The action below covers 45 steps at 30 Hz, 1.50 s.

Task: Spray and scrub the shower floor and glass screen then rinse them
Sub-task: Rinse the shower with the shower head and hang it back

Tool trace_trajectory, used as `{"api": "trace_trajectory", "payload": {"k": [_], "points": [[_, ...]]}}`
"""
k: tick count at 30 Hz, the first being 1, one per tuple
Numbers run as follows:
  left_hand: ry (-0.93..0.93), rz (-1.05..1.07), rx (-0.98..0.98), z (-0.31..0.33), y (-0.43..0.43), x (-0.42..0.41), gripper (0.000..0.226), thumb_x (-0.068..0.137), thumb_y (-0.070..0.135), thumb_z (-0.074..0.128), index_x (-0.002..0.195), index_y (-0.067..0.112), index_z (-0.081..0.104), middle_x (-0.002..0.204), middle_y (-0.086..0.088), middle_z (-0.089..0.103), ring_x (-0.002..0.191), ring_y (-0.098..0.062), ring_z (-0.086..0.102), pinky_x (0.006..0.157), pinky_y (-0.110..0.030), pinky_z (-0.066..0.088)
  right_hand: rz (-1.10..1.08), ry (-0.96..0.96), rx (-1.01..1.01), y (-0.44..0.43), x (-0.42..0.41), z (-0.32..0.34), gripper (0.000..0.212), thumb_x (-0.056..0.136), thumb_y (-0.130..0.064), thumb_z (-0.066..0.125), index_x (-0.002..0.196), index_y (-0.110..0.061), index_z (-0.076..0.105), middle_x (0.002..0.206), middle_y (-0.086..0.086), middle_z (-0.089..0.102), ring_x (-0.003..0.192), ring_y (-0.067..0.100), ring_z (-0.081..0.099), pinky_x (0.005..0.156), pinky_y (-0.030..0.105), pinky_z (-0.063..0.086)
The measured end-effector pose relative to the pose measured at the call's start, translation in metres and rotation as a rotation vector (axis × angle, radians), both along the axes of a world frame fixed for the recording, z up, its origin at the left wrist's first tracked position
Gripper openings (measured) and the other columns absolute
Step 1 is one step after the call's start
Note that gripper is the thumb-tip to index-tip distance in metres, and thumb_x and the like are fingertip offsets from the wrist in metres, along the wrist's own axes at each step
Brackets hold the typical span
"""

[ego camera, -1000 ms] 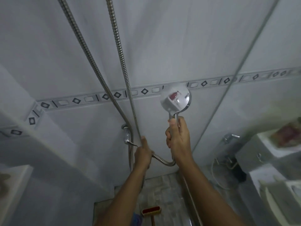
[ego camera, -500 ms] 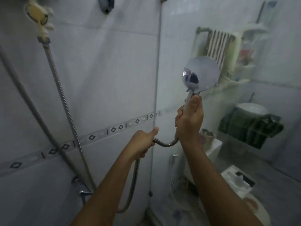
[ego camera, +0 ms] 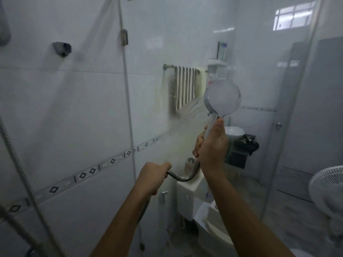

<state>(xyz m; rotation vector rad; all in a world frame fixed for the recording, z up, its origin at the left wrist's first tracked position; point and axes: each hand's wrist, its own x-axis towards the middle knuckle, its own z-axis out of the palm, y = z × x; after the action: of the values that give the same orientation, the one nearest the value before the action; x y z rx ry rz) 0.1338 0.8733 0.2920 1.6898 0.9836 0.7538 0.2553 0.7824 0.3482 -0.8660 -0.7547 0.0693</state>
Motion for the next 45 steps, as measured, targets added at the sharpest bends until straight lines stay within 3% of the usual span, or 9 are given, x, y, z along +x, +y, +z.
{"api": "trace_trajectory", "payload": {"k": [6, 10, 14, 20, 23, 26, 30, 38, 45], "points": [[0.044, -0.047, 0.005, -0.009, -0.044, 0.019, 0.037, 0.085, 0.026, 0.064, 0.053, 0.012, 0.051, 0.045, -0.001, 0.037, 0.034, -0.016, 0.024, 0.044, -0.020, 0.021, 0.013, -0.005, -0.073, -0.046, 0.019, -0.011, 0.052, 0.102, -0.054, 0.028, 0.082, -0.009, 0.044, 0.054, 0.011, 0.030, 0.040, 0.016, 0.029, 0.037, 0.025, 0.028], [0.083, -0.079, 0.026, -0.019, -0.080, 0.032, 0.039, 0.087, 0.023, 0.063, 0.052, 0.015, 0.048, 0.040, 0.005, 0.035, 0.030, -0.011, 0.024, 0.043, -0.021, 0.020, 0.028, 0.038, -0.122, -0.079, 0.035, -0.022, 0.055, 0.095, -0.062, 0.031, 0.078, -0.011, 0.043, 0.054, 0.009, 0.030, 0.040, 0.015, 0.029, 0.039, 0.022, 0.029], [0.153, -0.095, 0.071, -0.028, -0.111, 0.041, 0.043, 0.090, 0.024, 0.061, 0.051, 0.017, 0.045, 0.035, 0.009, 0.033, 0.026, -0.006, 0.024, 0.040, -0.021, 0.020, -0.025, 0.079, -0.156, -0.103, 0.050, -0.038, 0.051, 0.098, -0.063, 0.033, 0.070, -0.021, 0.045, 0.056, 0.005, 0.032, 0.043, 0.015, 0.030, 0.044, 0.030, 0.028], [0.210, -0.098, 0.092, -0.039, -0.155, 0.054, 0.047, 0.091, 0.025, 0.061, 0.048, 0.014, 0.045, 0.032, 0.006, 0.031, 0.025, -0.006, 0.024, 0.038, -0.022, 0.021, -0.041, 0.106, -0.220, -0.139, 0.068, -0.056, 0.051, 0.100, -0.062, 0.031, 0.077, -0.019, 0.045, 0.054, 0.008, 0.030, 0.042, 0.016, 0.030, 0.043, 0.035, 0.030], [0.194, -0.111, 0.062, -0.044, -0.175, 0.061, 0.049, 0.090, 0.022, 0.062, 0.045, 0.017, 0.044, 0.038, 0.007, 0.035, 0.026, -0.007, 0.024, 0.034, -0.018, 0.021, -0.003, 0.137, -0.277, -0.161, 0.075, -0.058, 0.053, 0.102, -0.060, 0.029, 0.078, -0.014, 0.041, 0.056, 0.010, 0.030, 0.042, 0.017, 0.030, 0.040, 0.030, 0.030], [0.207, -0.149, 0.068, -0.050, -0.194, 0.066, 0.045, 0.089, 0.021, 0.062, 0.048, 0.015, 0.046, 0.051, -0.005, 0.041, 0.029, -0.010, 0.025, 0.035, -0.019, 0.020, 0.036, 0.149, -0.348, -0.177, 0.080, -0.057, 0.052, 0.101, -0.060, 0.030, 0.085, -0.013, 0.044, 0.056, 0.008, 0.031, 0.041, 0.017, 0.031, 0.040, 0.027, 0.031], [0.217, -0.140, 0.061, -0.053, -0.213, 0.070, 0.051, 0.090, 0.022, 0.063, 0.044, 0.017, 0.043, 0.044, 0.000, 0.038, 0.026, -0.009, 0.024, 0.033, -0.017, 0.019, 0.089, 0.147, -0.427, -0.189, 0.085, -0.055, 0.052, 0.100, -0.063, 0.030, 0.088, -0.015, 0.046, 0.055, 0.007, 0.032, 0.040, 0.016, 0.030, 0.039, 0.025, 0.029], [0.132, -0.102, 0.176, 0.000, -0.217, 0.077, 0.050, 0.092, 0.024, 0.061, 0.045, 0.018, 0.045, 0.040, 0.005, 0.037, 0.026, -0.007, 0.026, 0.036, -0.018, 0.021, 0.117, 0.041, -0.338, -0.193, 0.092, 0.003, 0.057, 0.099, -0.065, 0.029, 0.081, -0.014, 0.044, 0.052, 0.006, 0.033, 0.038, 0.016, 0.032, 0.038, 0.024, 0.031], [-0.044, 0.012, 0.267, 0.083, -0.193, 0.087, 0.044, 0.090, 0.024, 0.059, 0.048, 0.016, 0.047, 0.040, 0.006, 0.036, 0.029, -0.010, 0.026, 0.039, -0.015, 0.022, 0.086, -0.078, -0.160, -0.176, 0.095, 0.094, 0.055, 0.098, -0.067, 0.027, 0.089, -0.016, 0.046, 0.061, 0.011, 0.031, 0.044, 0.016, 0.030, 0.041, 0.027, 0.029]]}}
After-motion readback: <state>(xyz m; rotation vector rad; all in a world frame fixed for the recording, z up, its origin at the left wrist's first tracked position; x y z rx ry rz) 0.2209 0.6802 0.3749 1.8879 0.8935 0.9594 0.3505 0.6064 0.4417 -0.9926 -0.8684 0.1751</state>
